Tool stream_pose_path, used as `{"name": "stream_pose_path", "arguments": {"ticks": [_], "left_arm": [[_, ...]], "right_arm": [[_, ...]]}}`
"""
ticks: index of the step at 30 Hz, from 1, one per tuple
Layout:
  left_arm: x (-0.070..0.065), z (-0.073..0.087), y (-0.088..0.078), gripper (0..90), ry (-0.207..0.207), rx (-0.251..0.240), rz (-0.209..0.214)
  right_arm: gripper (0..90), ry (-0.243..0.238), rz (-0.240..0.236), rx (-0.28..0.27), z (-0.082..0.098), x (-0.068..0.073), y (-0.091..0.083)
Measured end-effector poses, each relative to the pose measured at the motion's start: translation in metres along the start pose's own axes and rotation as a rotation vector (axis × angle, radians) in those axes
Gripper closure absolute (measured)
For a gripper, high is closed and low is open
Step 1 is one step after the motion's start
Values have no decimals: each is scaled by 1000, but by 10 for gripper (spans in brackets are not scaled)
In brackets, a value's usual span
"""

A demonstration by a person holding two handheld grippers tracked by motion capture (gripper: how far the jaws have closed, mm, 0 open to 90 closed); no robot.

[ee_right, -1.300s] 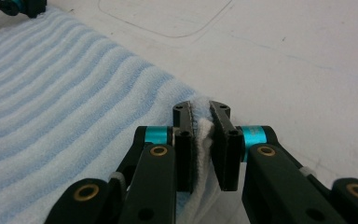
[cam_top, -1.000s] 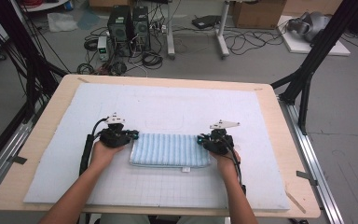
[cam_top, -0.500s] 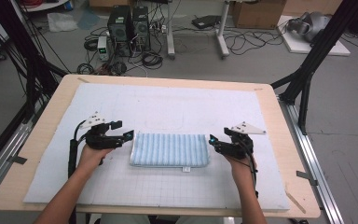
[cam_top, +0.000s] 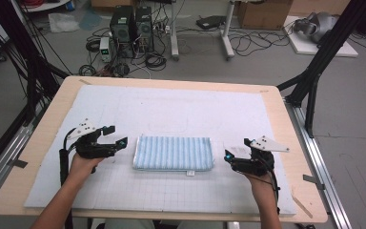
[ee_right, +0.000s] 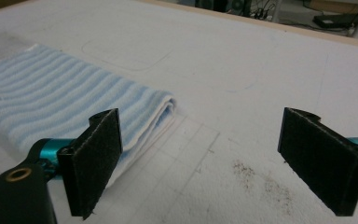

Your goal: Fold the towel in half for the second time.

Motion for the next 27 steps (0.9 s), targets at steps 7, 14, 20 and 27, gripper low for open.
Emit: {"name": "stream_pose_path", "arguments": {"ticks": [7,14,20,27], "left_arm": [[4,-5,-5,204,9,-23,-16],[3,-6,-8,204,14,-33,-23],[4,-5,-7,204,12,-30,-27],[4,-3,-7,206,10,-26,-26]], "right_arm": [[120,-8,1,-11,1,-4,-5],[115,-12,29,-29,-4,-8,-13],[115,-16,34,-22,-3,-9,-12],[115,-11,38,-31,-3,-10,-13]]}}
Point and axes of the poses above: each handheld gripper's, and its own axes: y roughly forward along the jaws, z roughly out of its underside, x roughly to its left, the point moved 8 cm from there along y, roughly forward along the jaws, and after that the axes turned 11 degrees about -z, right-handed, at the moved point
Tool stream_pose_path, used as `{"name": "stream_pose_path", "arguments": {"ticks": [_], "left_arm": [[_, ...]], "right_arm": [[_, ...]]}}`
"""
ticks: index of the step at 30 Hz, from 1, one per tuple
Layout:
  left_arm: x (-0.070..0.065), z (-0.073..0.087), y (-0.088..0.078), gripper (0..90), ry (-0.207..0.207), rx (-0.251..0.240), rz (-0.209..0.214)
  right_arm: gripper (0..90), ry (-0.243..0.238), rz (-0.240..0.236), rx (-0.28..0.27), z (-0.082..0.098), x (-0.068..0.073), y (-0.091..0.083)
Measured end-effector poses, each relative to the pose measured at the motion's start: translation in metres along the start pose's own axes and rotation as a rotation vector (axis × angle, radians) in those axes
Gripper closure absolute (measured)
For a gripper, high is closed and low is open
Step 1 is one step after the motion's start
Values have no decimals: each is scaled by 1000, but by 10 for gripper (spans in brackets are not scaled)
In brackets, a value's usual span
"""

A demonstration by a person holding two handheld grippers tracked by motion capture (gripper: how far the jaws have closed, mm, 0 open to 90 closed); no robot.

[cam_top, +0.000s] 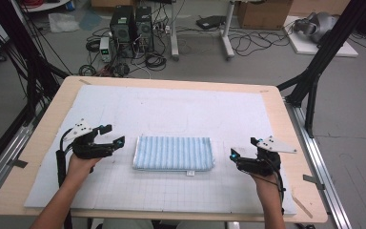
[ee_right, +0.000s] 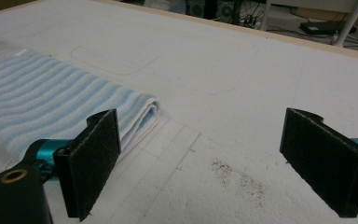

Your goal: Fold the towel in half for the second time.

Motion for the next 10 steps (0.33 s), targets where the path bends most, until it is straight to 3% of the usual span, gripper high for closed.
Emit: {"name": "stream_pose_path", "arguments": {"ticks": [10], "left_arm": [[1,0,1,206,-1,-3,-3]], "right_arm": [[115,5,1,1,1,-1,0]]}}
Point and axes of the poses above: each handheld gripper's, and its own axes: y roughly forward along the jaws, z roughly out of its underside, x roughly to its left, the point moved 8 cm from there along y, roughly forward along the jaws, and after that the axes turned 11 degrees about -z, right-handed, at the moved point
